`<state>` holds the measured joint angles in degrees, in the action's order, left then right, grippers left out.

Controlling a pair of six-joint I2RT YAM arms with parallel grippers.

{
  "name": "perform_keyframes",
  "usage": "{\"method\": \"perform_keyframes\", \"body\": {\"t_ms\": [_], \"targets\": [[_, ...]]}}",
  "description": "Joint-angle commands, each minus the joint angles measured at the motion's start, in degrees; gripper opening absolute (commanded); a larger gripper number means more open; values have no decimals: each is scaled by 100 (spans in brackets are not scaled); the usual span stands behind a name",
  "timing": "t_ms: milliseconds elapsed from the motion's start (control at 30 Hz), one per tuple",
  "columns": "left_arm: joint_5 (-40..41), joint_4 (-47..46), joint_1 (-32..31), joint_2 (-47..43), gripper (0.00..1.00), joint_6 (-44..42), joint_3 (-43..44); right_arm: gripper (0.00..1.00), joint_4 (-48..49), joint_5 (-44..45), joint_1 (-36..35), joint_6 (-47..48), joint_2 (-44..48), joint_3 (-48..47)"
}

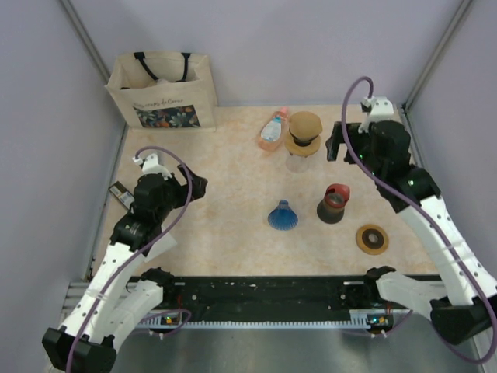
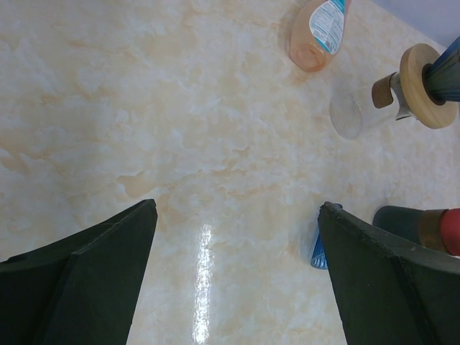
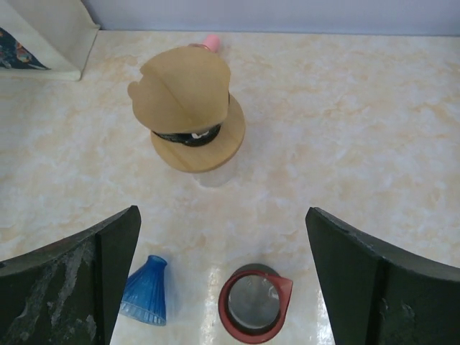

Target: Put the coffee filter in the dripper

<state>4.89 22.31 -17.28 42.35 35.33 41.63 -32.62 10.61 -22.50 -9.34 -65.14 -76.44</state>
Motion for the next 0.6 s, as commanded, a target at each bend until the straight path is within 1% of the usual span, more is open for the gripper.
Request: {"method": "perform_keyframes", "body": {"t_ms": [0,100,133,200,267,433,500,567], "targets": [[-400,-402,14,-95,99,-167,-137,99,1364,117,-53,-751,1186,1209],[-462,-455,14,19,99,-141,-164,99,873,-93,-44,-1122,1530,1474],[-636,-438,14,71,99,-141,-172,99,732,-112,-52,-1166,1575,1527],[-690,-429,14,151,99,-149,-190,99,442,2,-52,-1271,1619,1597],[-761,-429,14,186,99,-114,-260,99,187,221,-53,-1481,1619,1659],[-1085,-692,14,318,99,-9,-436,99,-647,1152,-18,-2097,1610,1931],[-1156,-736,14,397,99,9,-454,99,-990,1224,192,-2229,1505,1993],[-1122,-623,14,441,99,70,-445,99,-1211,1145,657,-2308,1417,2089]]}}
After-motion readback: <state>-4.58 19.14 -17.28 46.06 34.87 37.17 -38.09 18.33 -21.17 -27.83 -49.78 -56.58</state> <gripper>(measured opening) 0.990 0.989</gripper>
